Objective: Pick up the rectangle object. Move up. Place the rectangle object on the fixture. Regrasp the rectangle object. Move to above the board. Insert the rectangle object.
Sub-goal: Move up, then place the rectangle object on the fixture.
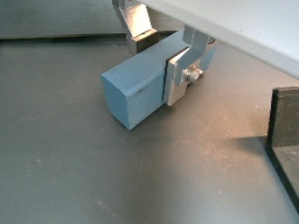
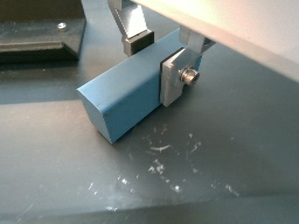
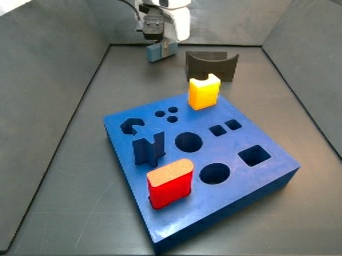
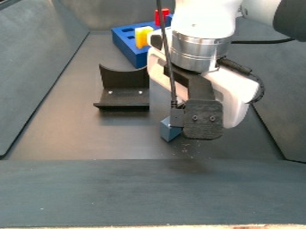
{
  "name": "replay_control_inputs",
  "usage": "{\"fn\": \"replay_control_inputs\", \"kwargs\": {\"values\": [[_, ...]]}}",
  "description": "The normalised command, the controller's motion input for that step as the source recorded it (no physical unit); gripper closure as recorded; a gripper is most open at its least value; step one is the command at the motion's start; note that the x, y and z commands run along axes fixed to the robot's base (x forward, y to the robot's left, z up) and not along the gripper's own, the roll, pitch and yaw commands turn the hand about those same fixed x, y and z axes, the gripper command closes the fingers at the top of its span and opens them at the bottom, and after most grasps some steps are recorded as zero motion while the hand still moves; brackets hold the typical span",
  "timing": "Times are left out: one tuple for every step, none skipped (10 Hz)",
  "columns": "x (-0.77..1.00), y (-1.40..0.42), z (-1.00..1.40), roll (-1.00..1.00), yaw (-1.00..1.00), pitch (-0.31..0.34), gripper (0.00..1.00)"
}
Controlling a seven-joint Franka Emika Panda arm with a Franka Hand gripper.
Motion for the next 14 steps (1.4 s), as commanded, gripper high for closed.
{"fn": "replay_control_inputs", "kwargs": {"values": [[0.00, 0.00, 0.46, 0.00, 0.00, 0.000, 1.00], [-0.05, 0.08, 0.45, 0.02, 0.04, 0.023, 1.00], [-0.08, 0.05, 0.37, 0.02, 0.02, 0.067, 1.00], [-0.05, 0.02, 0.23, 0.05, 0.00, 0.093, 1.00], [0.00, 0.00, 1.00, 0.00, 0.00, 0.000, 1.00], [0.01, -0.01, 1.00, 0.01, -0.01, 0.044, 1.00], [0.00, -0.01, 1.00, 0.03, -0.02, 0.073, 1.00], [0.00, -0.01, 1.00, 0.05, -0.02, 0.106, 1.00], [-0.01, -0.01, 1.00, 0.09, -0.02, 0.135, 1.00], [-0.01, -0.01, 1.00, 0.12, -0.01, 0.146, 1.00], [-0.02, -0.01, 1.00, 0.14, 0.00, 0.159, 1.00], [-0.02, -0.02, 1.00, 0.18, 0.01, 0.170, 1.00], [-0.03, -0.02, 1.00, 0.20, 0.02, 0.184, 1.00], [-0.03, -0.02, 1.00, 0.22, 0.03, 0.194, 1.00]]}}
